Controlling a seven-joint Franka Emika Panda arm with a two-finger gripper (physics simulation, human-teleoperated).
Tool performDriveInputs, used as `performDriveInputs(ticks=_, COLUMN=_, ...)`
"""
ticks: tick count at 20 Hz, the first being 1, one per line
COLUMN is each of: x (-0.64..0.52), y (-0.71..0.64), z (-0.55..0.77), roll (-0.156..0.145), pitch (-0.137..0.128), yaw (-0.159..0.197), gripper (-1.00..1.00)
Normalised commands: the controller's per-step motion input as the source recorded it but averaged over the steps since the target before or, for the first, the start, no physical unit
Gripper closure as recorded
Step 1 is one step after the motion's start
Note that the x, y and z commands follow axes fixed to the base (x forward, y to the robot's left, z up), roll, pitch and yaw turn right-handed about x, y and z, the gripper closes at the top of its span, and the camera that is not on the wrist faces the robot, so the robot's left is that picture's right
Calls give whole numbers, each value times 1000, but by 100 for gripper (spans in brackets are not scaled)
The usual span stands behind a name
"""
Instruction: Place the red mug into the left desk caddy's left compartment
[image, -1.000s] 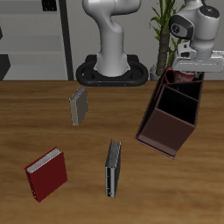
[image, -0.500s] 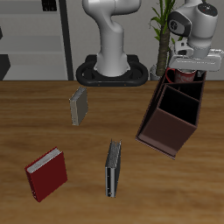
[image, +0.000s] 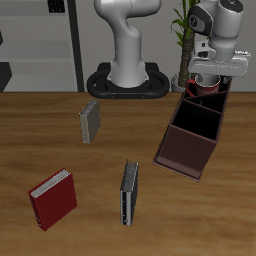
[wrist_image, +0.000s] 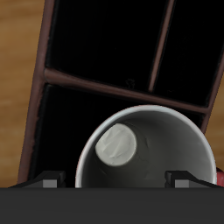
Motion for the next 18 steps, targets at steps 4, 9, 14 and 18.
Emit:
performDriveInputs(ticks=4, x=-157, y=1, z=228, roll=14, pitch=-39, yaw=-10, gripper=-100)
performDriveInputs(ticks=9, x=-179, y=-4, z=285, roll=5, pitch=-41, yaw=-2, gripper=-100)
performDriveInputs(ticks=14, x=-125, y=-39, z=239, roll=-12, pitch=-46, yaw=4, gripper=-100)
performDriveInputs(ticks=18, x=-51, y=-161, z=143, roll=-26, pitch=-22, yaw=-3, gripper=-100)
